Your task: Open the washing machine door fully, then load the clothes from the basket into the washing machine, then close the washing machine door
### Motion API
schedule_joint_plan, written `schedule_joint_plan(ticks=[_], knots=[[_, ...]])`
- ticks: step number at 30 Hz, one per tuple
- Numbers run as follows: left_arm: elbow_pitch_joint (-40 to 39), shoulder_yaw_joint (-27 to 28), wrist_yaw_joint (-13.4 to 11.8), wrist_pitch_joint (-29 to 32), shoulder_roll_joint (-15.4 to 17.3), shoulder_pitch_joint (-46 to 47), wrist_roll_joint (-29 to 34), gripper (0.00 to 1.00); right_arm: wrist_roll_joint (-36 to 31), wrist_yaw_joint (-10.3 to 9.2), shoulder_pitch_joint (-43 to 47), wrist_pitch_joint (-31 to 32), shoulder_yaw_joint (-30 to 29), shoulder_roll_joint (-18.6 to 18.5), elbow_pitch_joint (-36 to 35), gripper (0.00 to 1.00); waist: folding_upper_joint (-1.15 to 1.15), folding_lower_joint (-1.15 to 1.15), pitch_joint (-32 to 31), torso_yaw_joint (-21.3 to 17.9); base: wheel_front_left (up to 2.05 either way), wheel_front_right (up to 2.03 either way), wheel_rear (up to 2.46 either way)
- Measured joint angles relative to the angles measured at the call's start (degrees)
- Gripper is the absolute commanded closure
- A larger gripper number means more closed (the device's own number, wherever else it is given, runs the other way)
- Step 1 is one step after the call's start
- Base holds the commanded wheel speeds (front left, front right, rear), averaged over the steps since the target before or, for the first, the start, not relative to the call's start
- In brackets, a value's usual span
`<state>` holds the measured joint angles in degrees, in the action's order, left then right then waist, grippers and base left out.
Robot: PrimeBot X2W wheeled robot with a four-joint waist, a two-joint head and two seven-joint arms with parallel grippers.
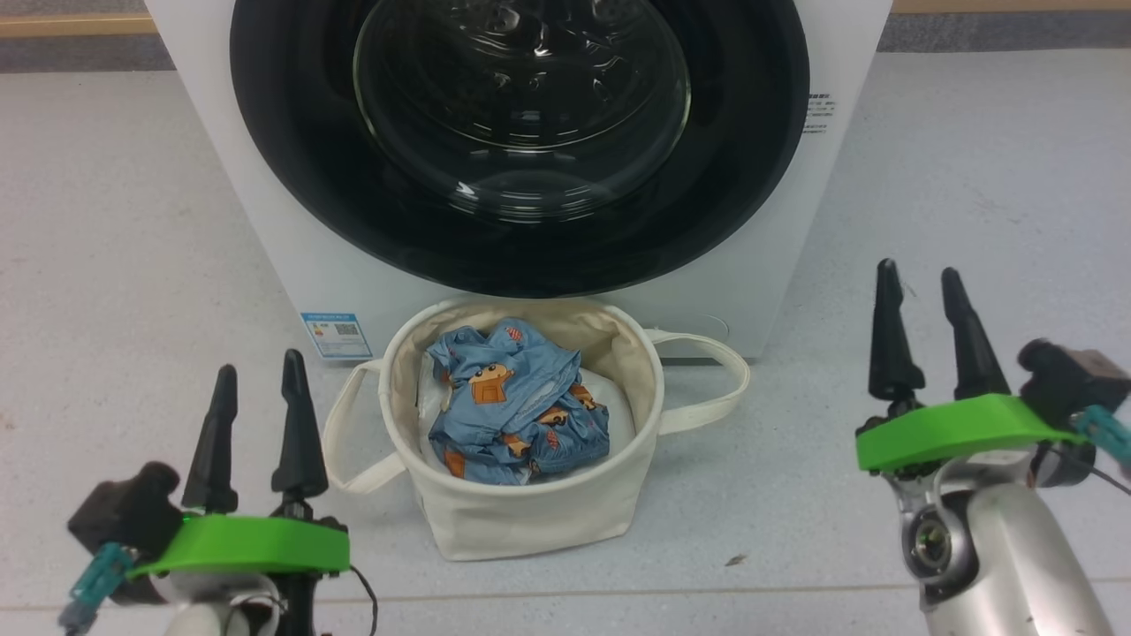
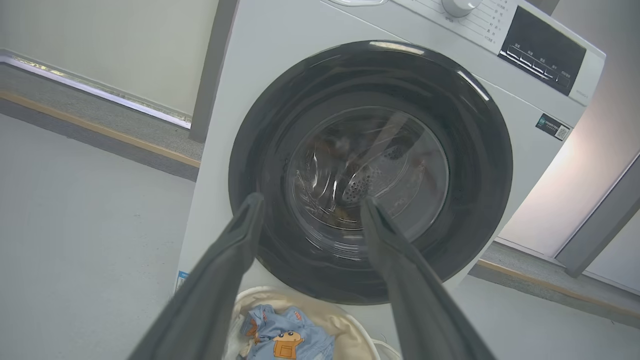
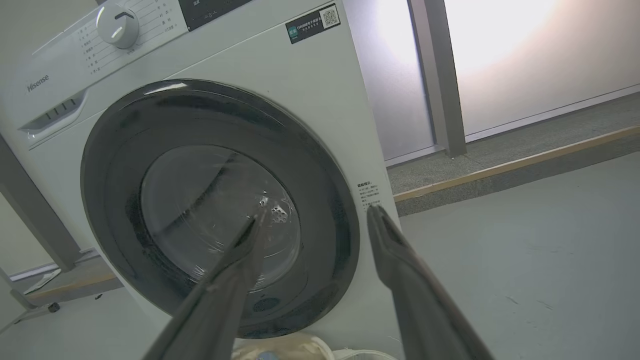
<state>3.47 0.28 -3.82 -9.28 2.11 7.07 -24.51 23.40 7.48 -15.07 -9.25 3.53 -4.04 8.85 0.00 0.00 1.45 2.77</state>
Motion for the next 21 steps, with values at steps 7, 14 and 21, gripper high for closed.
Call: schedule_joint_plan(ticks=[7, 14, 21], knots=[[1.49, -1.32, -1.76, -1.21, 0.0, 0.05, 5.81, 0.0, -5.12, 0.0, -0.01, -1.01, 0.37, 0.15, 3.16, 0.0, 0.0, 0.0, 0.2, 0.26, 0.0, 0.0, 0.0], [3.47, -2.38, -2.82, -2.23, 0.01, 0.53, 10.28, 0.0, -10.32, 0.0, -0.32, -2.18, 0.52, 0.48, 5.56, 0.0, 0.0, 0.0, 0.87, 0.52, 0.0, 0.0, 0.0], [6.25, -3.72, -3.6, -3.5, 0.01, 1.51, 14.25, 0.0, -14.89, 0.0, -1.1, -3.49, 0.29, 0.58, 6.14, 0.0, 0.0, 0.0, 1.58, 0.96, 0.0, 0.0, 0.0]])
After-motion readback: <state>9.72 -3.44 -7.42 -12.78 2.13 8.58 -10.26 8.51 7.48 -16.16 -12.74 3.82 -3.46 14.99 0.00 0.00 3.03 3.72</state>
